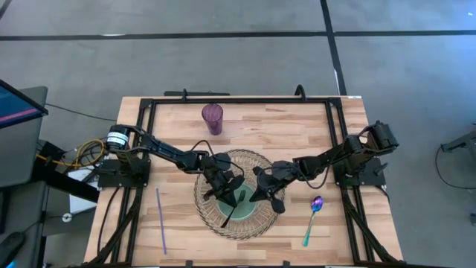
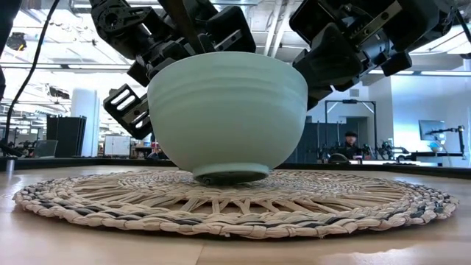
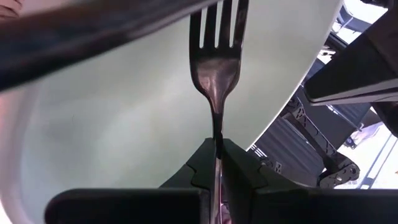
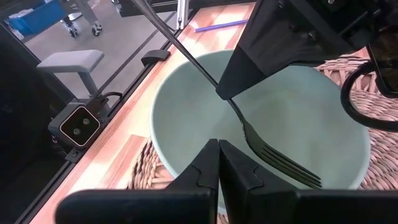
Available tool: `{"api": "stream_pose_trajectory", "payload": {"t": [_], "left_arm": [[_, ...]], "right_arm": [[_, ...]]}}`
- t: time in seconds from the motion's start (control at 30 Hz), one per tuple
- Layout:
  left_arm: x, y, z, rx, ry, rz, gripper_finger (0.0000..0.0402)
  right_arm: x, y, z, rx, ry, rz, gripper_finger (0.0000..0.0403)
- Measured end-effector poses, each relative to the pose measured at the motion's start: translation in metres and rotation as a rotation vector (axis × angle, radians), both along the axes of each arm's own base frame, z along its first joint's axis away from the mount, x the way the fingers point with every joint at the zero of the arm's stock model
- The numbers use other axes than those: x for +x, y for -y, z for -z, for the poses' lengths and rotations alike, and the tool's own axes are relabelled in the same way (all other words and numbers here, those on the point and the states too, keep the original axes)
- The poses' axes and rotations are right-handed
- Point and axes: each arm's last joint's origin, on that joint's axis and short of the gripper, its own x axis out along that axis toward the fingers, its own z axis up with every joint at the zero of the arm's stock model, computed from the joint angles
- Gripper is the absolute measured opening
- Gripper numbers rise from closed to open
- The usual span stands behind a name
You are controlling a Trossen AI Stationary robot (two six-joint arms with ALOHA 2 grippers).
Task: Pick & Place Utensil
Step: Put the black fork into the light green bowl on the woven mat
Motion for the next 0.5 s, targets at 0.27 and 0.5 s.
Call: {"api": "stream_pose_trajectory", "payload": {"t": [0.27,0.5], "left_arm": [[0.0,0.0,0.0,0.05,0.058,0.026,0.0019],[0.0,0.0,0.0,0.078,0.091,0.041,0.0019]], "right_arm": [[-0.0007,0.0002,0.0016,-0.003,-0.018,0.0,0.0001],[-0.0017,-0.0027,0.0021,-0.005,-0.024,-0.009,0.0001]]}}
